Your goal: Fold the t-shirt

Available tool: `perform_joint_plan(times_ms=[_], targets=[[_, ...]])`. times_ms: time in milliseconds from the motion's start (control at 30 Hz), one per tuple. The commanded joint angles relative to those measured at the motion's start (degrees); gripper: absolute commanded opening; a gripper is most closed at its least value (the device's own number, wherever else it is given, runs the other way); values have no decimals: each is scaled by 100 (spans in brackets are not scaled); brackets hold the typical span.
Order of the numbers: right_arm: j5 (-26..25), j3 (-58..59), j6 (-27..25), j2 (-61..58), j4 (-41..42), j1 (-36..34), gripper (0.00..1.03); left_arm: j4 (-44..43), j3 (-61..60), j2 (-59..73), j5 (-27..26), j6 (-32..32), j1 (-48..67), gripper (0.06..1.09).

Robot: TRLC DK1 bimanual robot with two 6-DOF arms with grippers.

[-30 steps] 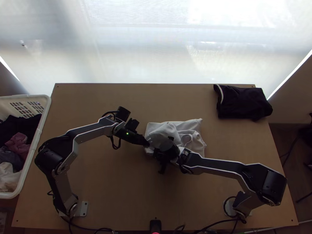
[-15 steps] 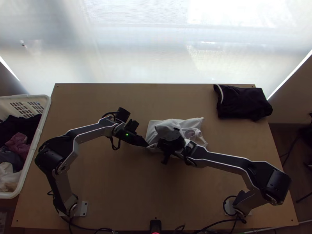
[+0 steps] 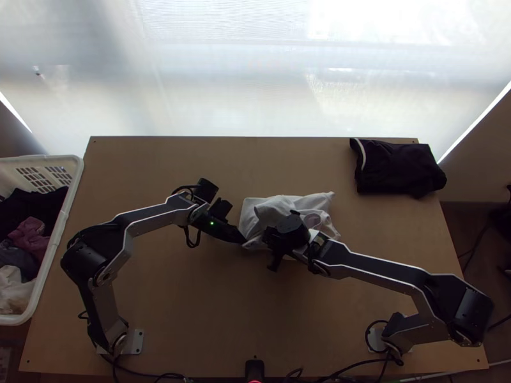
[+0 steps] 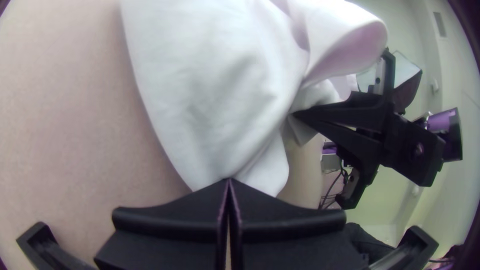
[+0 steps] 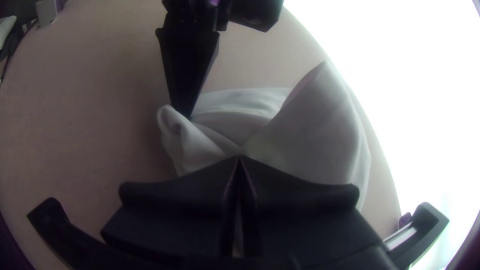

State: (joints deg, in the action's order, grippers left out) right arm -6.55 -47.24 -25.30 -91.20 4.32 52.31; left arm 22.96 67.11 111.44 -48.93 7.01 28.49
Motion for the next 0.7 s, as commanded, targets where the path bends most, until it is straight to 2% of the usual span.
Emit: perform_joint_plan(times_ms=[0, 333, 667], targets=[[4, 163, 25, 120, -63, -169, 3, -11, 92, 97, -3, -24, 95, 9], [4, 303, -239, -276, 131, -855, 3, 7, 136, 168, 32, -68, 130, 9], [13, 558, -300, 770, -212, -1276, 3, 103, 417, 282, 164, -85, 271, 9]])
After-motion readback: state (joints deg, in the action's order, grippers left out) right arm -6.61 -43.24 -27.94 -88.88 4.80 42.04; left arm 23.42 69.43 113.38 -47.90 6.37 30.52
